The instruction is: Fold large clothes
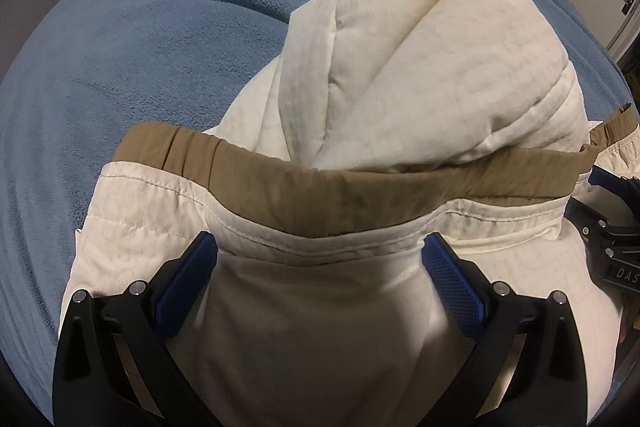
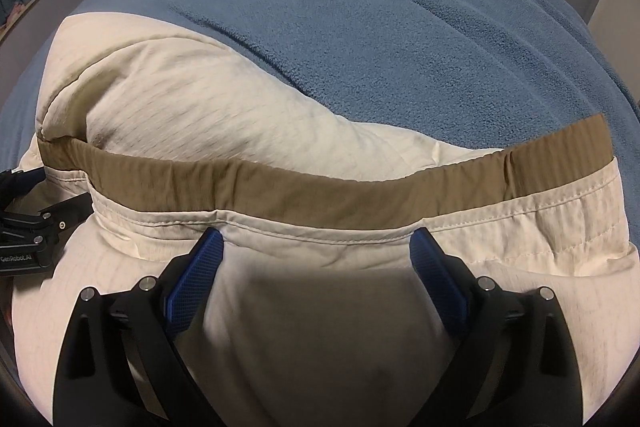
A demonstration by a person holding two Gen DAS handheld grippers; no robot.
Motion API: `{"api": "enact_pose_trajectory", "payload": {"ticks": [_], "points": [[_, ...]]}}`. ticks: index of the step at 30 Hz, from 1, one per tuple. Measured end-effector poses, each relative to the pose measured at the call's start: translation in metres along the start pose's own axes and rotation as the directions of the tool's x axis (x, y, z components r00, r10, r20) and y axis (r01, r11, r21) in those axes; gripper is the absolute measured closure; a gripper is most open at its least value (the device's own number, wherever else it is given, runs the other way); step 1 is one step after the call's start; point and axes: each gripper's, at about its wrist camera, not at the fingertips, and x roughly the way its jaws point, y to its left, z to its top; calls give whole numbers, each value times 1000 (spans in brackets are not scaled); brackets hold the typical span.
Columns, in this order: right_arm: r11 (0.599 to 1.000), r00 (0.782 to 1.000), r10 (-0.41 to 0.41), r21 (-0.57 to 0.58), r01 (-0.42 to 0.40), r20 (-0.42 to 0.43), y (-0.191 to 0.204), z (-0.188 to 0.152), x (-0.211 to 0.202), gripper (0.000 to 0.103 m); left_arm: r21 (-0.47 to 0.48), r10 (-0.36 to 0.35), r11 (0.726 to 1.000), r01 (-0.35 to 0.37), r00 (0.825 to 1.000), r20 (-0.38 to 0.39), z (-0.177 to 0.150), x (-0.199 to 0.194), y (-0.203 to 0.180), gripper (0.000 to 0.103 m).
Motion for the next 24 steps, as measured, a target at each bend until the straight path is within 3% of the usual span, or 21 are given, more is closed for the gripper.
{"api": "enact_pose_trajectory", "payload": {"ticks": [17, 24], "points": [[1000, 1000, 2, 0, -2, 19, 1, -2, 1, 13, -2, 1, 1000, -1, 1000, 17, -11, -2, -3, 5], [999, 987, 41, 30, -46, 155, -23, -20, -40, 13, 32, 29, 999, -33, 990, 137, -36, -34, -8, 5]]}}
